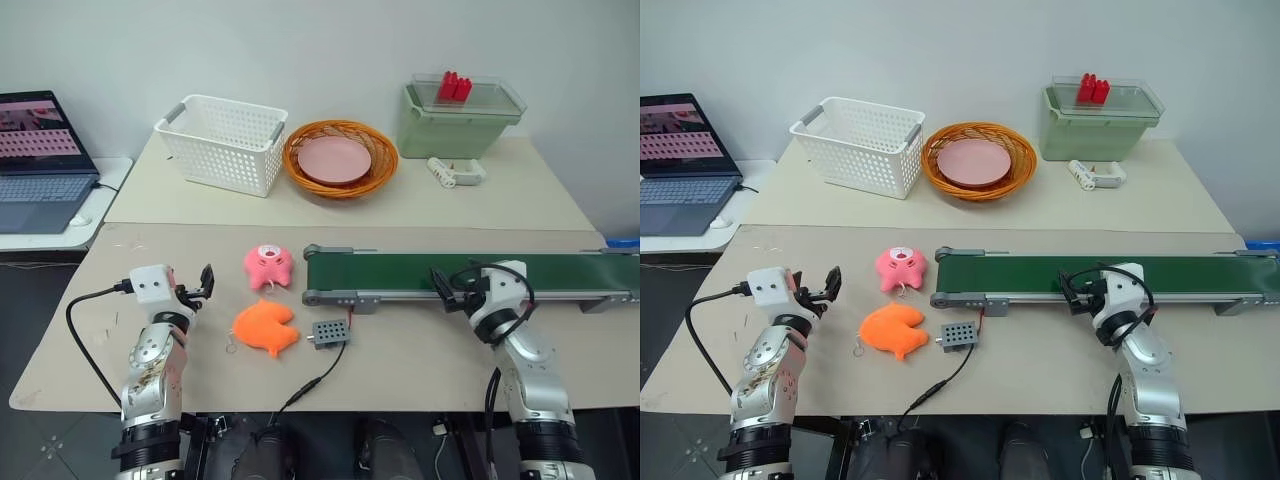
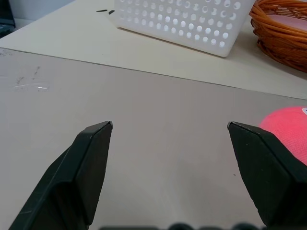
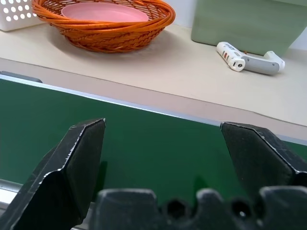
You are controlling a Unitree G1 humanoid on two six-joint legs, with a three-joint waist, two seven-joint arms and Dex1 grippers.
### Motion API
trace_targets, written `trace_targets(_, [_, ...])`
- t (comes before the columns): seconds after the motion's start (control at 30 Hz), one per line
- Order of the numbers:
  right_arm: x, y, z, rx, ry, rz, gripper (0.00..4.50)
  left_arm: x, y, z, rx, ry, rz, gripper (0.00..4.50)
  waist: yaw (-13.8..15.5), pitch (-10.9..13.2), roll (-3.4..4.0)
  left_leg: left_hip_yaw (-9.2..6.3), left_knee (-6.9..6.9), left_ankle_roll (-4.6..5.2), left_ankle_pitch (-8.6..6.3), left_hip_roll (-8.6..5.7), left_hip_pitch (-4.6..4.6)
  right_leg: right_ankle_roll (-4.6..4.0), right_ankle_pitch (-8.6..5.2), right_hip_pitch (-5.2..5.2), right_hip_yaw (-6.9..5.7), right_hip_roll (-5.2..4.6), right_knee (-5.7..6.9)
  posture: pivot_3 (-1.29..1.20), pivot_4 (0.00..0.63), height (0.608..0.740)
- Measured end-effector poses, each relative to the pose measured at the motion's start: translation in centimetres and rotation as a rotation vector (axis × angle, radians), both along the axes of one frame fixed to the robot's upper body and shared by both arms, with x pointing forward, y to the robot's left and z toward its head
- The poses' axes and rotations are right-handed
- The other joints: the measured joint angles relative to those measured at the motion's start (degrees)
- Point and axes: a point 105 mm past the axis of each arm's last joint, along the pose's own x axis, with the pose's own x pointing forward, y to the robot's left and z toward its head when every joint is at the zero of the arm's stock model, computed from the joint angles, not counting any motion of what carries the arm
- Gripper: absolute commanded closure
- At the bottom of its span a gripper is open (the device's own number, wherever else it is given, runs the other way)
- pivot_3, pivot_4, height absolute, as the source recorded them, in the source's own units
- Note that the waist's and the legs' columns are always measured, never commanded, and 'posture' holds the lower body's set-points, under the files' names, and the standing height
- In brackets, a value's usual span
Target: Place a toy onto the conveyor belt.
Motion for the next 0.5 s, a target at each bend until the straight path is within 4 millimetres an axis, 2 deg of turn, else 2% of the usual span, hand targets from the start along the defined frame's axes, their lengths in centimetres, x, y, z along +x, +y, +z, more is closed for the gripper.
trace_targets(0.07, [0.0, 0.1, 0.0, 0.000, 0.001, 0.008, 0.00, 0.0, 0.0, 0.0, -0.001, 0.000, -0.001, 0.38, 0.00, 0.00, 0.00, 0.00, 0.00, 0.00, 0.00, 0.00, 0.00, 0.00, 0.00, 0.00, 0.00, 0.00, 0.00, 0.00, 0.150, 0.740])
trace_targets(0.1, [-0.4, 1.3, 0.4, -0.019, 0.005, 0.087, 0.00, 0.0, 0.0, 0.0, -0.009, 0.002, -0.004, 0.38, 0.00, 0.02, 0.04, 0.00, 0.00, 0.01, -0.01, 0.00, -0.04, 0.00, 0.00, -0.05, 0.02, 0.00, 0.00, 0.00, 0.150, 0.740])
trace_targets(0.13, [-0.7, 2.8, 1.1, -0.044, 0.002, 0.180, 0.00, 0.0, 0.1, 0.0, -0.018, 0.001, -0.002, 0.38, -0.04, 0.04, 0.06, 0.00, -0.01, 0.06, -0.03, 0.00, -0.05, 0.00, 0.00, -0.09, 0.04, -0.01, 0.01, 0.00, 0.150, 0.740])
trace_targets(0.23, [-3.8, 10.0, 4.6, -0.144, -0.054, 0.604, 0.00, 0.2, -0.5, 0.1, -0.035, -0.009, -0.021, 0.38, -0.46, 0.03, 0.05, -0.06, -0.05, 0.15, -0.09, 0.07, 0.04, -0.01, -0.01, 0.00, -0.02, 0.05, 0.01, 0.00, 0.150, 0.740])
trace_targets(0.3, [-5.1, 11.6, 5.1, -0.189, -0.043, 0.731, 0.00, 0.2, -0.6, 0.1, -0.044, -0.011, -0.026, 0.38, -0.26, 0.03, 0.04, -0.06, -0.02, 0.22, -0.13, 0.06, 0.04, -0.02, -0.02, 0.03, -0.04, 0.03, -0.01, 0.00, 0.150, 0.740])
trace_targets(0.43, [-6.2, 12.1, 4.6, -0.232, 0.037, 0.843, 0.00, 0.1, -0.4, 0.1, -0.048, -0.010, -0.019, 0.38, 0.43, 0.03, 0.03, -0.05, 0.06, 0.32, -0.19, -0.02, -0.05, -0.02, -0.01, 0.01, -0.04, -0.06, -0.06, 0.00, 0.150, 0.740])
trace_targets(0.5, [-7.5, 13.0, 4.6, -0.259, 0.077, 0.963, 0.00, 0.1, -0.4, 0.1, -0.049, -0.010, -0.021, 0.38, 0.38, 0.03, 0.03, -0.06, 0.06, 0.33, -0.20, -0.02, -0.05, -0.02, 0.00, 0.00, -0.04, -0.07, -0.07, 0.00, 0.150, 0.740])
